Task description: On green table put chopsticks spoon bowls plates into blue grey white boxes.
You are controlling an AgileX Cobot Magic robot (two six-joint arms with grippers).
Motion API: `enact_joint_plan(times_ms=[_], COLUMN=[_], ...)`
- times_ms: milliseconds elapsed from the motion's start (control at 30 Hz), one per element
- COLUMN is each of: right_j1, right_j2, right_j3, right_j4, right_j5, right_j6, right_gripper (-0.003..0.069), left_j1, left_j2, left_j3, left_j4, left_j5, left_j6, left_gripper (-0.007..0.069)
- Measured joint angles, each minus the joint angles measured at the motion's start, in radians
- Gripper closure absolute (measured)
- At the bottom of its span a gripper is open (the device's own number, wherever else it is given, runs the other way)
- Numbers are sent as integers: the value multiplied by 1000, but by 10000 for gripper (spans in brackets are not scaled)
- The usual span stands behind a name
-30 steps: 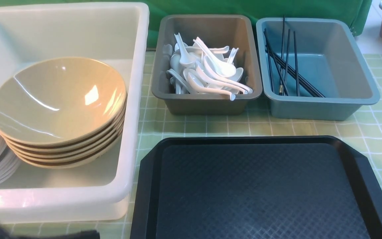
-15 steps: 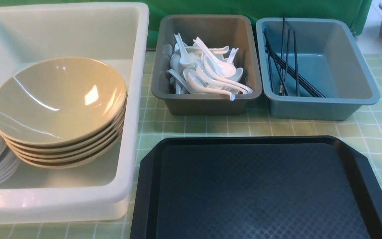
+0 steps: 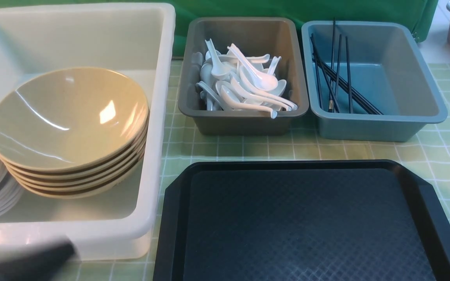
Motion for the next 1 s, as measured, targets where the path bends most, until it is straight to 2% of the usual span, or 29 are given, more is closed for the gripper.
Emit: enact_joint_plan(times_ms=[33, 67, 100, 133, 200, 300, 500, 767, 1000], right_j1=[0, 0, 0, 0, 0, 0, 0, 0, 0], right_j2=[0, 0, 0, 0, 0, 0, 0, 0, 0], right_j3=[0, 0, 0, 0, 0, 1, 1, 1, 1], right_j4=[0, 0, 0, 0, 0, 0, 0, 0, 0], right_j5=[0, 0, 0, 0, 0, 0, 0, 1, 1], right_j6=[0, 0, 0, 0, 0, 0, 0, 1, 1], right_gripper=[613, 613, 612, 612, 608, 604, 602, 594, 589], left_j1=[14, 51, 74, 80, 166, 217, 270, 289, 303], left_j2=[-14, -46, -64, -73, -133, -159, -165, -173, -173], left_j3=[16, 43, 67, 72, 143, 211, 296, 289, 287], left_j4=[51, 169, 232, 247, 393, 437, 411, 325, 259], left_j5=[-50, -116, -150, -165, -195, -189, -236, -183, -182], left_j6=[0, 0, -5, -10, -107, -200, -241, -89, -75], left_gripper=[626, 626, 626, 626, 626, 626, 626, 626, 626])
